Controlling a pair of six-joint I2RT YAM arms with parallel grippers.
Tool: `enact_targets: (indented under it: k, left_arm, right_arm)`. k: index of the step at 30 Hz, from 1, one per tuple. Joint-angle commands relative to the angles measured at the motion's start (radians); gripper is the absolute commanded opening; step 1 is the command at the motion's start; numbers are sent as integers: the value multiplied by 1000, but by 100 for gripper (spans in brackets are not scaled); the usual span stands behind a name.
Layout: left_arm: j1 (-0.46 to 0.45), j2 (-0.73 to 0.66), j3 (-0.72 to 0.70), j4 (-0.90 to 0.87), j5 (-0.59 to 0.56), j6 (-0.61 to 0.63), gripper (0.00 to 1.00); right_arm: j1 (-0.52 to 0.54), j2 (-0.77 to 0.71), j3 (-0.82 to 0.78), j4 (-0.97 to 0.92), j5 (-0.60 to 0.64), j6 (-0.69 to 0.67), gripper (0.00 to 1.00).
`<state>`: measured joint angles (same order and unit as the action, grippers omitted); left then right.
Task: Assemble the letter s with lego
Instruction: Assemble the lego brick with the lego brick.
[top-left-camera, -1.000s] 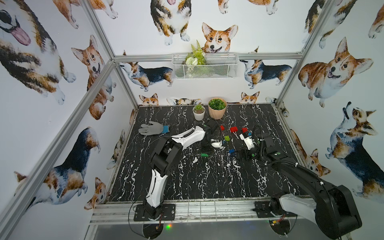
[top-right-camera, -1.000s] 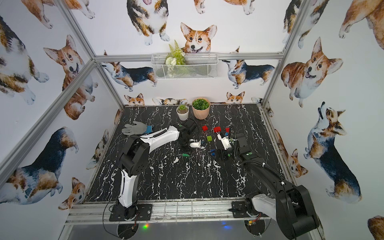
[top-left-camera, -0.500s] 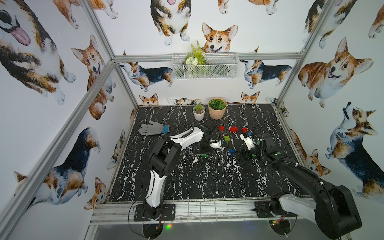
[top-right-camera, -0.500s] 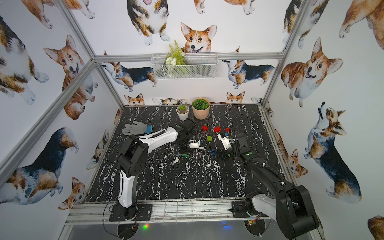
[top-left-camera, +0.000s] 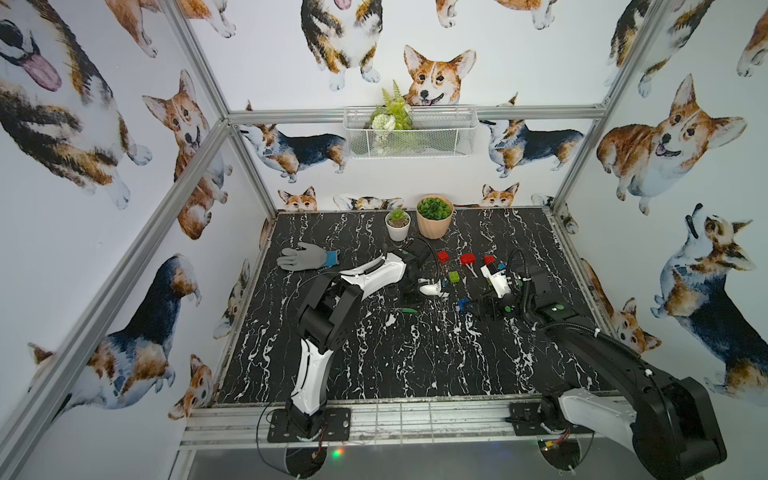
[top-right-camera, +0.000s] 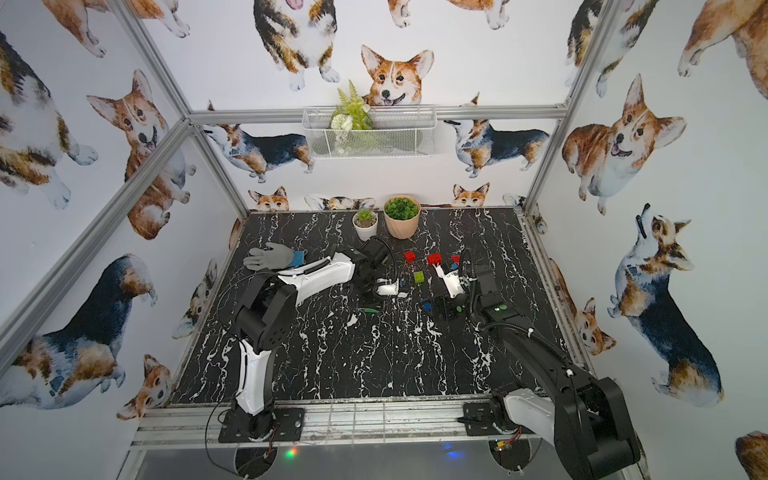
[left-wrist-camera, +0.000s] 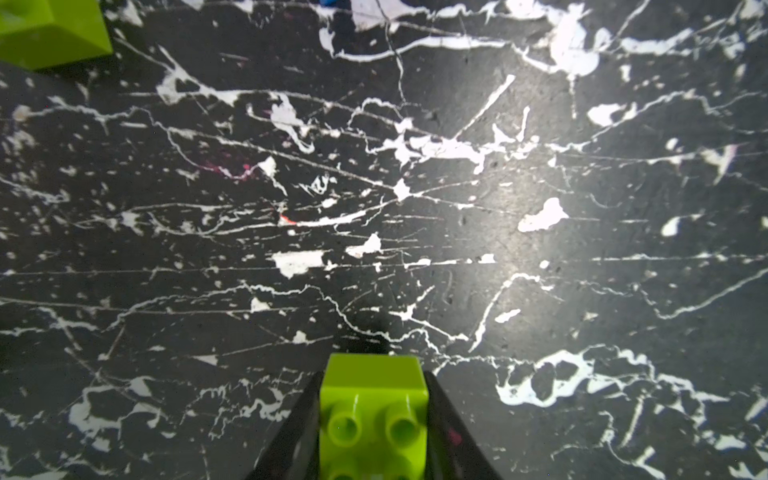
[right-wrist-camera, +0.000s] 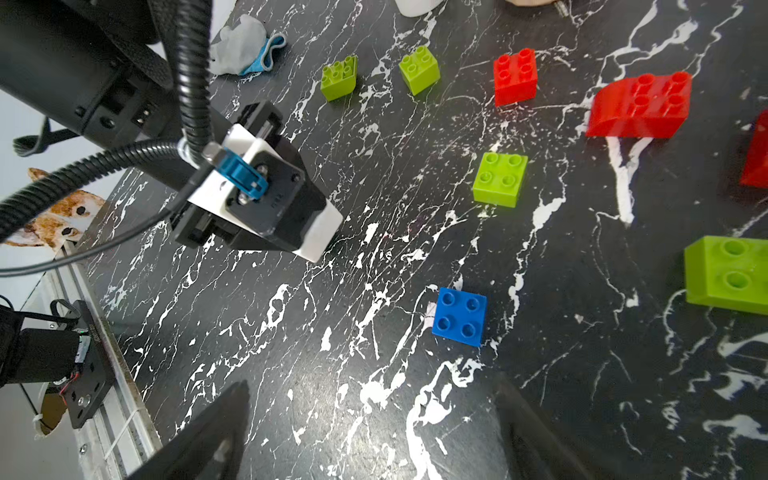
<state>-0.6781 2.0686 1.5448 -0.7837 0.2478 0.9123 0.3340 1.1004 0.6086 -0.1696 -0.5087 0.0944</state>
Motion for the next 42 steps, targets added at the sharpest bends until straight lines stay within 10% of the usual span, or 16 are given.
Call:
enact_targets:
  k: [1,28,42]
  left_arm:
    - [1,7,6,-32,-3,22,38]
    - [12,8,-16,-35,-55,24,24]
    - [13,-8,12,-29,-19,7,51]
  right_arm:
    - [1,-6,11,-17,-5,-25,94]
    - [1,-35,17,-47,-1,-28,94]
    - [1,-50,29,-72,4,-35,94]
